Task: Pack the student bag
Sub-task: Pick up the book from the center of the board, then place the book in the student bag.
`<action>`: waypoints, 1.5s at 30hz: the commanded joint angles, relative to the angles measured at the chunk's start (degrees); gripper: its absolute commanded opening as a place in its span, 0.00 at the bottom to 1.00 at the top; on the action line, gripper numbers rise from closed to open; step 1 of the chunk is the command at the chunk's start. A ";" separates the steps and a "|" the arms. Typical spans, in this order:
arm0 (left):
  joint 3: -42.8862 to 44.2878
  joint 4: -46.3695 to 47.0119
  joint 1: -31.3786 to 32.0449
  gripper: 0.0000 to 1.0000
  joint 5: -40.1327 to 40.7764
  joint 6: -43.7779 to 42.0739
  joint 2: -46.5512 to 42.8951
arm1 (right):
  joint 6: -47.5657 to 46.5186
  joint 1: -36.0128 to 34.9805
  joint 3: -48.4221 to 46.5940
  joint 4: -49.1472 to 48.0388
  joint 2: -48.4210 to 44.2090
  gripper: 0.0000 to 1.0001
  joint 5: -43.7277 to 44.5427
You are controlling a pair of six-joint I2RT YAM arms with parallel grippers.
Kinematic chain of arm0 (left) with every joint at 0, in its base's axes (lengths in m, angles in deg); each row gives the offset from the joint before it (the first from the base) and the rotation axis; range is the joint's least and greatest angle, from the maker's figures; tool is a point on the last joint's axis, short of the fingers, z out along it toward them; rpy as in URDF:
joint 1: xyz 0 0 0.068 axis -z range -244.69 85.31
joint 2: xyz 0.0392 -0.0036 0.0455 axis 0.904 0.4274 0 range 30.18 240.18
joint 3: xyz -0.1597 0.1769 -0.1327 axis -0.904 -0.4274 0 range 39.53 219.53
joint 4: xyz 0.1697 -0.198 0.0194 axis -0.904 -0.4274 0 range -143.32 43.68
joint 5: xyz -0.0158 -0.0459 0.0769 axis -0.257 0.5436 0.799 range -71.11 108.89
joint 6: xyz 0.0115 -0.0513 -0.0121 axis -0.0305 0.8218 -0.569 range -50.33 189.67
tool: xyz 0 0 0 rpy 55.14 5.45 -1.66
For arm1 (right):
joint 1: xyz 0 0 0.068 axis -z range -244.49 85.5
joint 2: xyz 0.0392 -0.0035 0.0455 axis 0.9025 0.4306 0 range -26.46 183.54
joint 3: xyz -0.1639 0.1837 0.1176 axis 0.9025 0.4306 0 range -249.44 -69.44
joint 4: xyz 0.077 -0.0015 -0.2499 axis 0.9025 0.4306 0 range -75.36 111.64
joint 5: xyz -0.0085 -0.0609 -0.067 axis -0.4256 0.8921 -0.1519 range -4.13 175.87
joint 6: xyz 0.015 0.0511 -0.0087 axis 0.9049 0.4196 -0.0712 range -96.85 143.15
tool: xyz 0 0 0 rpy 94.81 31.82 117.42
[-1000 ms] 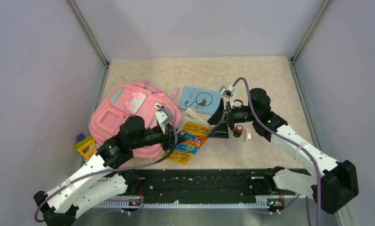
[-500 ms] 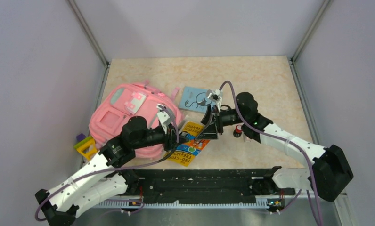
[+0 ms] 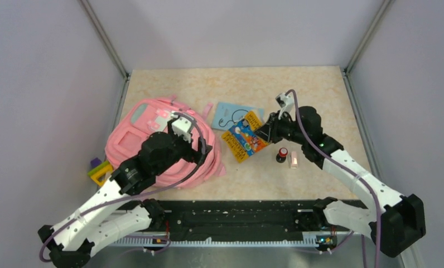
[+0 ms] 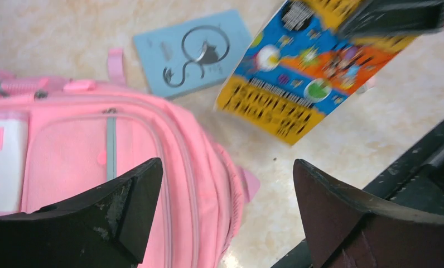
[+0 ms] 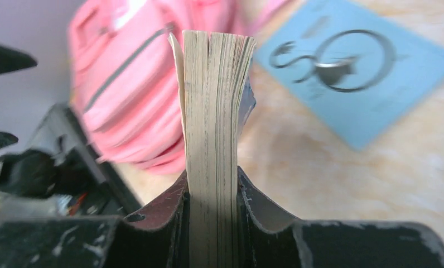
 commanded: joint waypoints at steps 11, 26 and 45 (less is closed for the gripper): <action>-4.18 4.56 9.43 0.94 27.53 8.55 24.44 | -5.65 -0.10 3.40 5.78 -18.74 0.00 33.74; 5.45 -12.05 13.81 0.96 46.46 16.83 41.31 | -6.83 -0.11 5.61 3.63 -20.47 0.00 34.82; 9.32 -29.59 14.94 0.94 63.52 22.50 42.26 | -4.76 -0.10 6.08 2.26 -20.34 0.00 31.84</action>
